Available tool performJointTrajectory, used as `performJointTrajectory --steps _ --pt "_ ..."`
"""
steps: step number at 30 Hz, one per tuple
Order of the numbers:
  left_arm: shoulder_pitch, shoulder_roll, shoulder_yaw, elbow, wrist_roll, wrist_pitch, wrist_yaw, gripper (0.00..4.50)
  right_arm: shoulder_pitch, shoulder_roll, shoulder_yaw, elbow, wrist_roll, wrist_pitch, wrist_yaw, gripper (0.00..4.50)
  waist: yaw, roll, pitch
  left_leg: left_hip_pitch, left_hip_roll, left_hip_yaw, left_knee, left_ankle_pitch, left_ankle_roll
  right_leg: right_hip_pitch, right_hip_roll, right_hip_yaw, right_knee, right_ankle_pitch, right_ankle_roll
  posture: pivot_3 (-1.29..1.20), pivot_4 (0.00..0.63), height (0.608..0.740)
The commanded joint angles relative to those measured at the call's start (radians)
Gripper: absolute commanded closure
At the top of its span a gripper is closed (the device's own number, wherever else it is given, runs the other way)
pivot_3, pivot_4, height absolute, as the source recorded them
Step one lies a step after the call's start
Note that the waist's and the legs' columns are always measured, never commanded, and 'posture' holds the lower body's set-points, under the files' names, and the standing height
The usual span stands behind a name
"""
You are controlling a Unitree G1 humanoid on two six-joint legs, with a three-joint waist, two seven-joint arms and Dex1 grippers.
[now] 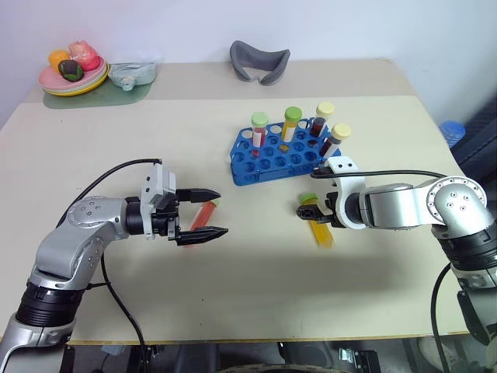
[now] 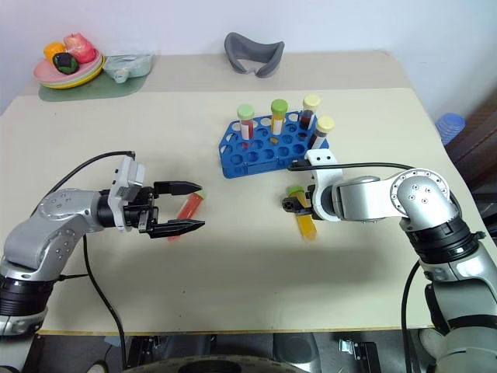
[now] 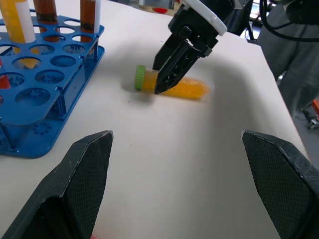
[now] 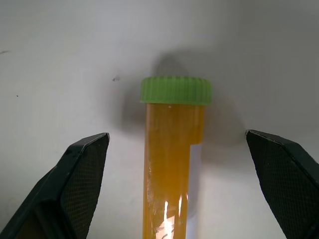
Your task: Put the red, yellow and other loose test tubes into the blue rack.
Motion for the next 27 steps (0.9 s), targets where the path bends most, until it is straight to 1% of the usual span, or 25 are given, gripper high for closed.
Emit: performJointTrajectory --steps 1,4,6,7,12,21,24,27 --pt "0.003 0.012 0.035 -0.034 -0.025 0.004 0.001 0.26 -0.015 -0.001 -0.008 -0.006 0.023 -0.001 0.003 0.04 0.000 0.000 0.000 0.000 0.000 0.000 0.000 0.000 0.000 0.000 0.000 0.000 0.000 0.000 0.000 0.00 0.150 0.740" --pt "0.005 0.014 0.038 -0.037 -0.026 0.009 0.001 0.26 -0.012 0.000 -0.005 -0.007 0.023 -0.002 0.000 0.04 0.000 0.000 0.000 0.000 0.000 0.000 0.000 0.000 0.000 0.000 0.000 0.000 0.000 0.000 0.000 0.00 0.150 0.740" --pt "0.005 0.014 0.039 -0.040 -0.027 0.012 0.002 0.26 -0.009 0.001 -0.002 -0.008 0.023 -0.004 -0.003 0.55 0.000 0.000 0.000 0.000 0.000 0.000 0.000 0.000 0.000 0.000 0.000 0.000 0.000 0.000 0.000 0.00 0.150 0.740" --pt "0.006 0.015 0.040 -0.042 -0.028 0.013 0.003 0.26 -0.008 0.001 -0.001 -0.009 0.023 -0.005 -0.004 0.85 0.000 0.000 0.000 0.000 0.000 0.000 0.000 0.000 0.000 0.000 0.000 0.000 0.000 0.000 0.000 0.00 0.150 0.740" --pt "0.009 0.019 0.043 -0.046 -0.032 0.018 0.006 0.26 -0.001 0.004 0.006 -0.012 0.023 -0.005 -0.005 3.29 0.000 0.000 0.000 0.000 0.000 0.000 0.000 0.000 0.000 0.000 0.000 0.000 0.000 0.000 0.000 0.00 0.150 0.740" --pt "0.011 0.026 0.048 -0.046 -0.038 0.017 0.012 0.26 0.014 0.011 0.000 -0.037 0.023 -0.019 0.008 3.29 0.000 0.000 0.000 0.000 0.000 0.000 0.000 0.000 0.000 0.000 0.000 0.000 0.000 0.000 0.000 0.00 0.150 0.740" --pt "0.011 0.026 0.049 -0.043 -0.038 0.016 0.013 0.26 0.010 0.058 -0.066 -0.069 0.023 -0.074 0.053 3.29 -0.002 0.000 0.000 0.000 0.000 0.000 0.000 0.000 0.000 0.000 0.000 0.000 0.000 0.000 0.000 0.00 0.150 0.740" --pt "0.012 0.024 0.050 -0.039 -0.036 0.014 0.012 0.26 0.000 0.104 -0.139 -0.121 0.023 -0.124 0.131 3.29 -0.001 0.000 0.000 0.000 0.000 0.000 0.000 0.000 0.000 -0.001 0.000 0.000 0.001 0.000 0.000 0.00 0.150 0.740"
